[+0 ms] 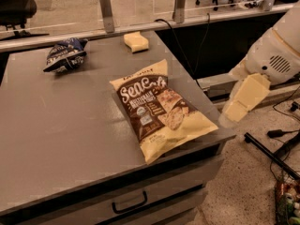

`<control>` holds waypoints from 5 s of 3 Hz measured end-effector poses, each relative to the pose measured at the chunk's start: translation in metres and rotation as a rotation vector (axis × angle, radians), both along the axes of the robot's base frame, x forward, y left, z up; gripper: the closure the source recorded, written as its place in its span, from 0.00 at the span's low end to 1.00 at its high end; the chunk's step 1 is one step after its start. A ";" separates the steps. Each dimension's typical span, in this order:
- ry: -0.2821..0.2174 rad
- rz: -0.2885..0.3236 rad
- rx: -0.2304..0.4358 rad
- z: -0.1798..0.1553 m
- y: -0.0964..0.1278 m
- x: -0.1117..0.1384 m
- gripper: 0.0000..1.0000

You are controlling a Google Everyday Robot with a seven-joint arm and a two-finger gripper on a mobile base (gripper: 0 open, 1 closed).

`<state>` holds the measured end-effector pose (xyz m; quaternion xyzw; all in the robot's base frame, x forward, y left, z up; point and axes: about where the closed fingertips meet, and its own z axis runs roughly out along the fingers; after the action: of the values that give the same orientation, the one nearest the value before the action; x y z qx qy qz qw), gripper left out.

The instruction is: Move brown chip bag near sponge

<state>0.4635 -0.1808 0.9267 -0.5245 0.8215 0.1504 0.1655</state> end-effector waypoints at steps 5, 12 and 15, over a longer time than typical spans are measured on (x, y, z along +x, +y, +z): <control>0.321 -0.120 0.259 -0.074 0.090 -0.008 0.13; 0.167 -0.310 0.614 -0.053 0.072 0.022 1.00; 0.008 -0.514 0.827 -0.042 0.037 0.074 1.00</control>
Offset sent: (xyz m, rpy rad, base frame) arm -0.0024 0.0807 -0.0411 0.3792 0.3118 -0.1159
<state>0.5377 -0.1436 0.8843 -0.1943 0.7963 0.4206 0.3888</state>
